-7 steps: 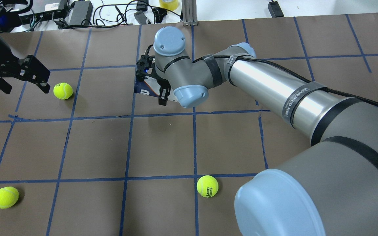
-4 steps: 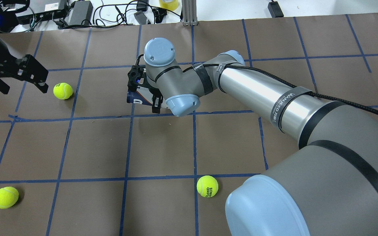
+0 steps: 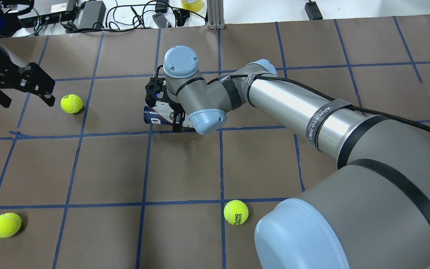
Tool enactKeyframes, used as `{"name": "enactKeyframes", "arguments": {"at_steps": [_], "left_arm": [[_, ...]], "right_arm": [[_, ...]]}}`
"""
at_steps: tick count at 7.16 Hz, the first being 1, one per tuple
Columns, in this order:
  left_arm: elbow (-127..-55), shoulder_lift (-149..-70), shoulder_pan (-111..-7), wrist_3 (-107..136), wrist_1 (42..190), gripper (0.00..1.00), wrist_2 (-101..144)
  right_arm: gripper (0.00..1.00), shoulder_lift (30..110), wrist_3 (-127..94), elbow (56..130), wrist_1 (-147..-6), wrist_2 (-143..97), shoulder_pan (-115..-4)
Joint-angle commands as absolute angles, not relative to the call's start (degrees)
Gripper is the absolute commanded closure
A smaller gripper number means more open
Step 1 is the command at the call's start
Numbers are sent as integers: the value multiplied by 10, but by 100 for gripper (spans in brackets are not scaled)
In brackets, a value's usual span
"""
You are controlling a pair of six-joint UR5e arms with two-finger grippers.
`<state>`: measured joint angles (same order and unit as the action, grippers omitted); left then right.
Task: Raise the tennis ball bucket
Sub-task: 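Carry the tube with the right gripper toward the table center, tipping it, then lay the tube on its side, release it, and raise the right gripper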
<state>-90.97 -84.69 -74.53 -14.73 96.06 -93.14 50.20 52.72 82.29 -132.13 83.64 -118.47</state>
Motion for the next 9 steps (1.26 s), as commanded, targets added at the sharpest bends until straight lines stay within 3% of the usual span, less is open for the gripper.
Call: {"name": "enactKeyframes", "arguments": {"at_steps": [1, 6, 9], "left_arm": [[-909, -848, -744, -148, 960, 0, -932], [-909, -849, -744, -148, 959, 0, -929], [-909, -854, -744, -155, 958, 0, -918]], "right_arm": [[0, 497, 522, 838, -1326, 825, -1185], [0, 550, 520, 831, -1290, 824, -1180], [0, 630, 506, 831, -1209, 797, -1127]]}}
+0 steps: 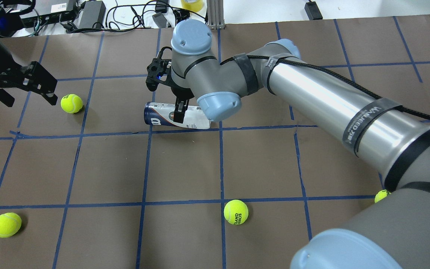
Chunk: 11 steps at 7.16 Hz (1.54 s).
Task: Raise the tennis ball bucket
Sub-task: 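Lay the tube on its side, release it, and raise the right gripper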
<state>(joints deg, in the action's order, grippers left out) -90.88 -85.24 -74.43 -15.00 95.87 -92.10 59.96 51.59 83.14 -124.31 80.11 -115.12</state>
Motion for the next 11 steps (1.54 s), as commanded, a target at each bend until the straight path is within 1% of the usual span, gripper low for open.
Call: {"name": "enactKeyframes", "arguments": {"at_steps": [1, 4, 6, 8, 11], "left_arm": [[-909, -857, -744, -156, 955, 0, -905], [-911, -888, -743, -159, 924, 0, -872], [-928, -935, -742, -198, 859, 0, -793], [-954, -981, -742, -214, 779, 0, -720], [-978, -1062, -743, -221, 711, 0, -637]], "right_arm": [[0, 662, 505, 833, -1171, 797, -1098], [0, 763, 506, 836, -998, 773, -980], [0, 808, 505, 835, -927, 772, -911], [0, 852, 455, 836, -878, 780, -885], [0, 866, 376, 836, -875, 783, -884]]}}
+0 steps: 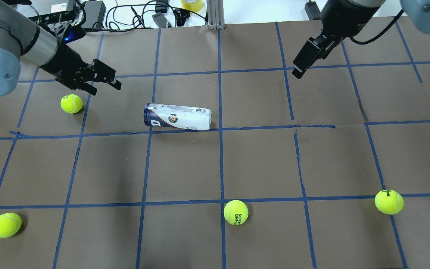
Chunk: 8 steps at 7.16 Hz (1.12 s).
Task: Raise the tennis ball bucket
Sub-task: 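Reach the left gripper to the lying tube's blue-rimmed open end and grasp it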
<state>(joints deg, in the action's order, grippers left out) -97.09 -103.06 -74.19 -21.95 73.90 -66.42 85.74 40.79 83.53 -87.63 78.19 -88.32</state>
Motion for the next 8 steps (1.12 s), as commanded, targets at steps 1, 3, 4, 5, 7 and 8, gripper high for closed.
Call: {"name": "enactKeyframes", "arguments": {"at_steps": [1, 3, 4, 5, 7, 8], "left_arm": [[-977, -1079, -743, -221, 710, 0, -608], [-977, -1113, -743, -218, 691, 0, -551], [-978, -1128, -743, -218, 692, 0, -547], [-978, -1149, -744, -221, 692, 0, -547], [-980, -1171, -752, -219, 692, 0, -546], [-994, -1172, -756, -214, 693, 0, -530]], "right_arm": [[0, 873, 323, 838, -861, 808, -885], [0, 895, 224, 838, -853, 858, -886], [0, 896, 189, 838, -847, 861, -887], [0, 902, 134, 838, -833, 859, -889], [0, 912, 85, 838, -830, 854, -890], [0, 918, 48, 839, -830, 852, -890]]}}
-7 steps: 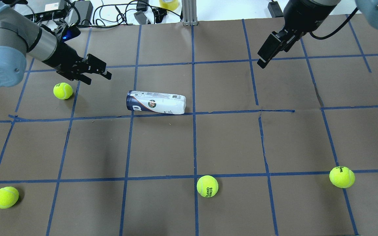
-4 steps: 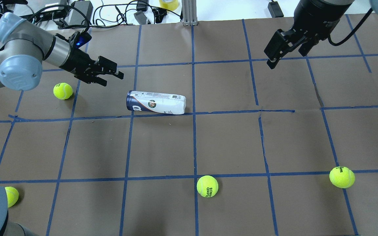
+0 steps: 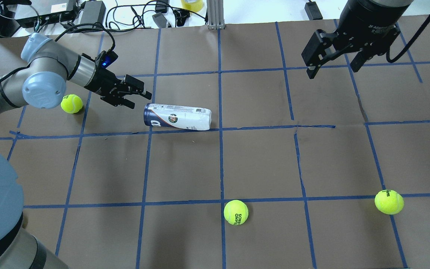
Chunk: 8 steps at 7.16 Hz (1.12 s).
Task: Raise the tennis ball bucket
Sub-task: 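Reach the left gripper to the lying tube's blue-rimmed open end and grasp it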
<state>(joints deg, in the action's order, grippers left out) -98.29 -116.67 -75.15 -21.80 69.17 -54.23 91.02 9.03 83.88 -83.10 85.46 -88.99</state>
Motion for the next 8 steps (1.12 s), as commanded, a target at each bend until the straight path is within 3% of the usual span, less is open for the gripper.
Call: {"name": "enactKeyframes", "arguments": {"at_steps": [1, 3, 4, 5, 6, 8], "left_arm": [[-1002, -1172, -762, -214, 692, 0, -529], [-1006, -1175, -770, -214, 693, 0, -521], [-1012, -1175, -770, -212, 695, 7, -521], [-1013, -1175, -770, -211, 694, 47, -522], [-1010, -1175, -770, -210, 691, 99, -524], [-999, -1171, -770, -190, 693, 100, -530]], "right_arm": [[0, 918, 47, 840, -829, 857, -890], [0, 918, 48, 842, -828, 857, -890], [0, 919, 49, 850, -829, 857, -890], [0, 918, 49, 854, -829, 857, -890], [0, 918, 49, 854, -829, 857, -890], [0, 918, 52, 855, -830, 857, -889]]}}
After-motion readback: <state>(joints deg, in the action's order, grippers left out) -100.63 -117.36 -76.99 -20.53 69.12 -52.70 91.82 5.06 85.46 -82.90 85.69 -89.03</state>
